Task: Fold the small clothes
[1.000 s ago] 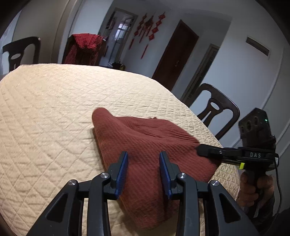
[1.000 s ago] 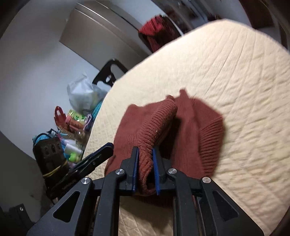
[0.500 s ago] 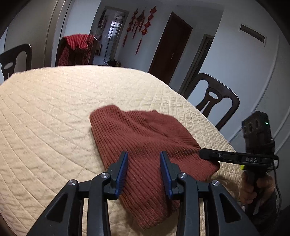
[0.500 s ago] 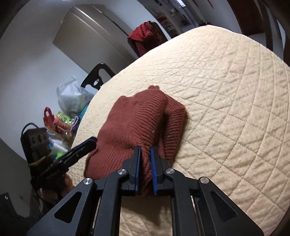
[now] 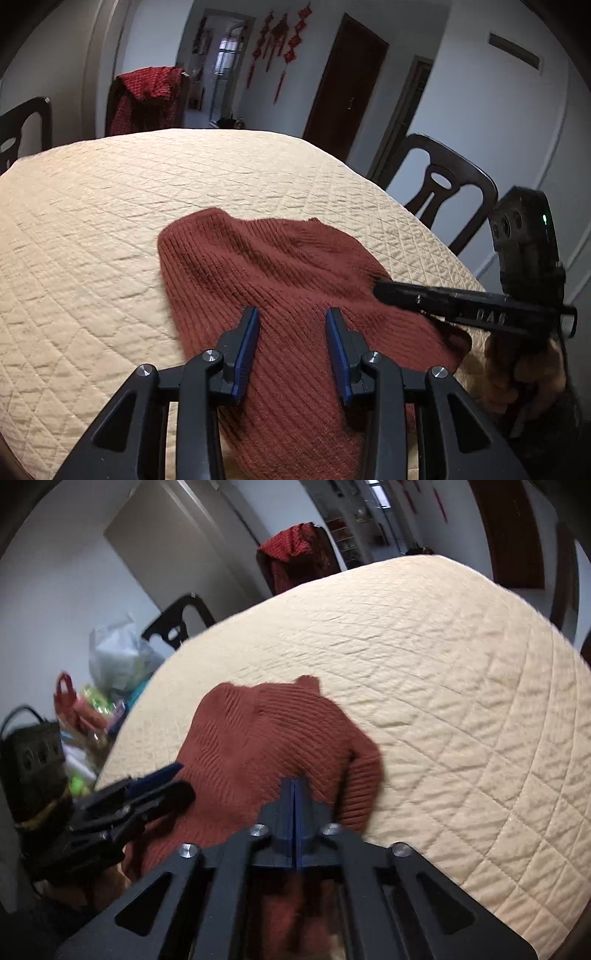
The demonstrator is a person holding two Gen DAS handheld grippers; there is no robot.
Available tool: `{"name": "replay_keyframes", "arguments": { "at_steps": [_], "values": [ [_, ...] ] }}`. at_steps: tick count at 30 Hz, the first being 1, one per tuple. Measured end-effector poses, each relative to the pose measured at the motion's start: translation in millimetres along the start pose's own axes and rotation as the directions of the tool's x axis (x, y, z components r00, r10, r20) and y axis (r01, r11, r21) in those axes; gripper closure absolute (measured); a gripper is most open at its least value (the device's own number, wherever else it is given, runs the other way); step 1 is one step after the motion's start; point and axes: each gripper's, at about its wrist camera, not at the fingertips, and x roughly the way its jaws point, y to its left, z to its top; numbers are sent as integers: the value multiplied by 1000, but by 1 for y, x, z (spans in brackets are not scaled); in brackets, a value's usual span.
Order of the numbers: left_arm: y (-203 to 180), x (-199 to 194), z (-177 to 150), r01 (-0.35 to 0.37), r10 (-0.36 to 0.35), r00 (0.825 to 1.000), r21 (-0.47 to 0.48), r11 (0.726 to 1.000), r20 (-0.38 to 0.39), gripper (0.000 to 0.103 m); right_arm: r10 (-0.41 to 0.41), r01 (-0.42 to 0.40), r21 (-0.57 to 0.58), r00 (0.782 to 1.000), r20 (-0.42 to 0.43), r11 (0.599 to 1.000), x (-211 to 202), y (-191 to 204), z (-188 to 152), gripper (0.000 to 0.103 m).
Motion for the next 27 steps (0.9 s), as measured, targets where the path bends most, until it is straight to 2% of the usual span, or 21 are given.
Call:
{"name": "replay_keyframes", "arguments": {
  "at_steps": [5,10,15,17,18,21,27],
  "values": [
    [0,4,3,15,-15,1000,8,1000,-7,65,-30,31,-33,999,11,999,-3,7,-3,103],
    [3,-31,-6,5,-5,999,11,1000,40,65,-72,75,-85,997,40,994,-23,24,-10,102],
    [-1,-50,-27,9,-10,999,23,1000,39,65,-35,46,-181,997,66,982,-48,47,-33,102],
    [-3,-47,-32,2,-2,1000,33,999,28,65,-103,107,-218,994,28,970,-38,45,-42,102],
    [-3,-44,-33,0,-1,1000,30,1000,29,65,-122,122,-216,992,14,969,-32,42,-44,102],
    [-8,-41,-33,-21,19,999,48,999,32,65,-106,109,-182,994,25,977,-34,31,-47,102],
    [-3,-49,-28,-29,28,999,34,999,38,65,-100,105,-173,994,37,979,-42,34,-40,102]
  ]
}}
